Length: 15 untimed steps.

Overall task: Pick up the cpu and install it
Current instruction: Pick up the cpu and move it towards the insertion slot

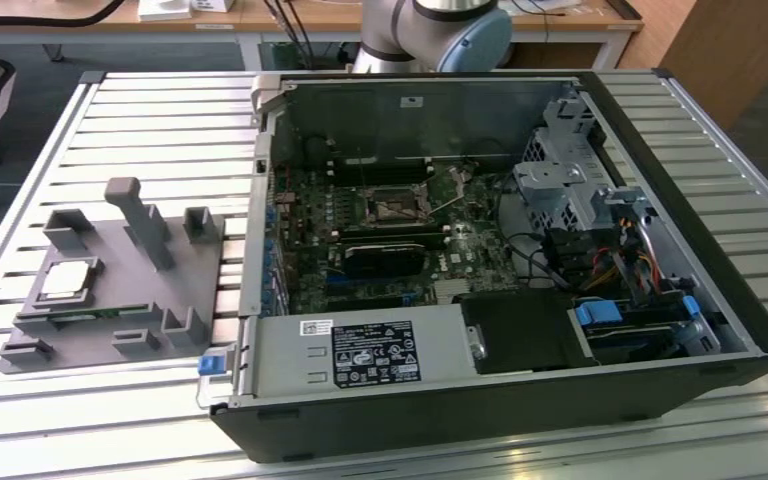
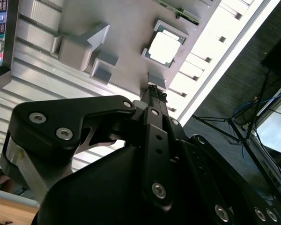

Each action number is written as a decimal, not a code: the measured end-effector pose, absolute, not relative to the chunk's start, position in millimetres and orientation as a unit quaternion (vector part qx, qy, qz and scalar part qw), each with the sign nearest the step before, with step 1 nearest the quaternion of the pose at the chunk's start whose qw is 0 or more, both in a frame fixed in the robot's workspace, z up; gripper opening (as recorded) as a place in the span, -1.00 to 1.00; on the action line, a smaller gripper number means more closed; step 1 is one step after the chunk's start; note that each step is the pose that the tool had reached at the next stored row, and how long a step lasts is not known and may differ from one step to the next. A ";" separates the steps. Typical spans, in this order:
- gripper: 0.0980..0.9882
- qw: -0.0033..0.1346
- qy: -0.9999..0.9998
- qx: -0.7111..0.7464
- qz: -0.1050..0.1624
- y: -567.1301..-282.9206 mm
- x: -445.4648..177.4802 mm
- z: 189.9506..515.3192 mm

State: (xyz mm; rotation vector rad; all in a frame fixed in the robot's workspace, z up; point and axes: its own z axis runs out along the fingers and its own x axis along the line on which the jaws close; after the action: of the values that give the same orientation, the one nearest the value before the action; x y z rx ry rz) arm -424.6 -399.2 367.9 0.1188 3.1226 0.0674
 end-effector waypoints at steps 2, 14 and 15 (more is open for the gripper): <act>-0.98 0.006 0.999 0.038 0.022 -399.2 -424.6 367.5; -0.98 0.003 0.999 0.038 0.021 -399.2 -424.3 361.9; -0.98 0.003 0.999 0.038 0.021 -399.2 -424.3 360.3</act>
State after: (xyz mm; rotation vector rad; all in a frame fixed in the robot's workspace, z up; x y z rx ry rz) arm -424.3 -399.2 360.3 0.1195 3.1325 0.0661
